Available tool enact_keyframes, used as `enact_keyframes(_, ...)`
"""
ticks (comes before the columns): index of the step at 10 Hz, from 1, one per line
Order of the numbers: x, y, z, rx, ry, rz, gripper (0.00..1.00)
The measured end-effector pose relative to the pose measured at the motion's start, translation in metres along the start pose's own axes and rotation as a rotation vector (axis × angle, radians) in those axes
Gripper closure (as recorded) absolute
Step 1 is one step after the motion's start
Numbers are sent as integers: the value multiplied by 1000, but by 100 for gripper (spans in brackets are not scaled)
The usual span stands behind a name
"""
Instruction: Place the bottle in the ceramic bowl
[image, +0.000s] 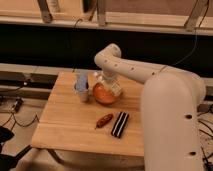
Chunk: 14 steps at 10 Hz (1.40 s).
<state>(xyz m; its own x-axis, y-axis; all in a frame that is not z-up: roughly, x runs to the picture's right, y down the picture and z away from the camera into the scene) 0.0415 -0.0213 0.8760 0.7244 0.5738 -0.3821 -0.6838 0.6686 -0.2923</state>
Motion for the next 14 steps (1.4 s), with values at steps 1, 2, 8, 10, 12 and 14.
enact_keyframes(1,0,0,0,0,0,0,85)
enact_keyframes(2,0,0,0,0,0,0,85)
enact_keyframes(8,1,-1,0,0,0,1,97)
enact_keyframes(10,1,-1,0,0,0,1,98)
enact_keyframes(12,0,-1,0,0,0,1,84)
enact_keyframes(14,1,-1,0,0,0,1,64)
